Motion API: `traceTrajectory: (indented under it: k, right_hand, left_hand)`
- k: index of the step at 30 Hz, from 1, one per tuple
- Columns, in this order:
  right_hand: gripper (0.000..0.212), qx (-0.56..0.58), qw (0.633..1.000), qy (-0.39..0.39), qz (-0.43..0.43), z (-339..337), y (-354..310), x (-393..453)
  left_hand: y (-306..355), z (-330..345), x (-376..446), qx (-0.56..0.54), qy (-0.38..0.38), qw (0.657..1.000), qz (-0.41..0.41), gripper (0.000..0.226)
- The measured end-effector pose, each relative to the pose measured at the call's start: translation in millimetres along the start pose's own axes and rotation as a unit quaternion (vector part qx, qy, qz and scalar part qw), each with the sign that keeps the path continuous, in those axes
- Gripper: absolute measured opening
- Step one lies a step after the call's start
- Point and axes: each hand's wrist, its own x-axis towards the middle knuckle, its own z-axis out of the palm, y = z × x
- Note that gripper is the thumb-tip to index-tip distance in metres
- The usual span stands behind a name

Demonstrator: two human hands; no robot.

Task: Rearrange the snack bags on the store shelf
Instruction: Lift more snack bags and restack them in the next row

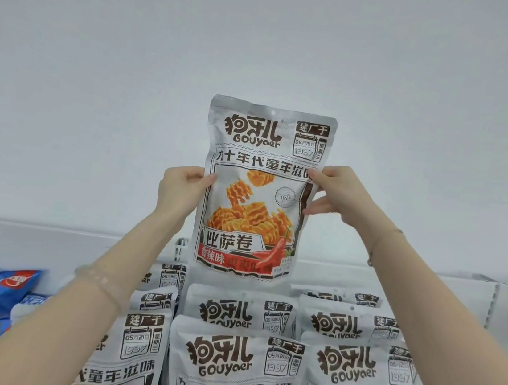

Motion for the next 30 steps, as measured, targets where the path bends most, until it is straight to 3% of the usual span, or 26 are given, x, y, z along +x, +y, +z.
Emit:
traceTrajectory:
  k: [3, 5, 9, 13, 15, 18, 23, 27, 30]
  right_hand:
    - [0.028, 0.048, 0.997, 0.053, -0.005, 13.9, 2.9, 14.1]
    - [0.035, 0.055, 0.995, 0.087, -0.004, 25.7, 14.8, 16.2]
    - [0.040, 0.028, 0.995, 0.101, 0.007, 45.7, 57.1, 14.0]
    - [0.038, 0.050, 0.995, 0.073, 0.050, 58.8, 94.6, 10.3]
    - [0.040, 0.056, 0.995, 0.047, 0.074, 62.5, 110.0, 10.6]
    - [0.034, 0.066, 0.992, 0.007, 0.111, 63.9, 124.7, 15.2]
    - [0.022, 0.066, 0.991, -0.003, 0.114, 59.6, 140.0, 19.4]
    - [0.007, -0.091, 0.992, 0.001, 0.088, 55.3, 143.8, 18.3]
    - [0.034, -0.311, 0.946, -0.057, 0.067, 52.7, 141.2, 19.0]
  left_hand:
    - [2.1, 5.3, 21.2, 0.071, 0.011, 0.997, -0.036, 0.015]
    - [7.5, 7.7, 26.3, 0.088, -0.011, 0.994, -0.071, 0.031]
    - [4.9, 10.9, 25.6, -0.020, -0.064, 0.992, -0.109, 0.059]
    - [-19.7, 9.8, 27.4, -0.043, -0.065, 0.988, -0.136, 0.085]
    - [-31.2, 9.6, 27.5, -0.011, -0.066, 0.986, -0.152, 0.069]
    - [-47.6, 10.5, 29.4, 0.010, -0.077, 0.983, -0.169, 0.021]
    - [-77.5, 14.8, 22.9, 0.058, -0.100, 0.978, -0.174, 0.018]
    - [-101.1, 22.4, 14.4, 0.173, -0.124, 0.967, -0.142, 0.017]
    - [-117.6, 23.2, 11.6, 0.270, -0.148, 0.944, -0.116, 0.015]
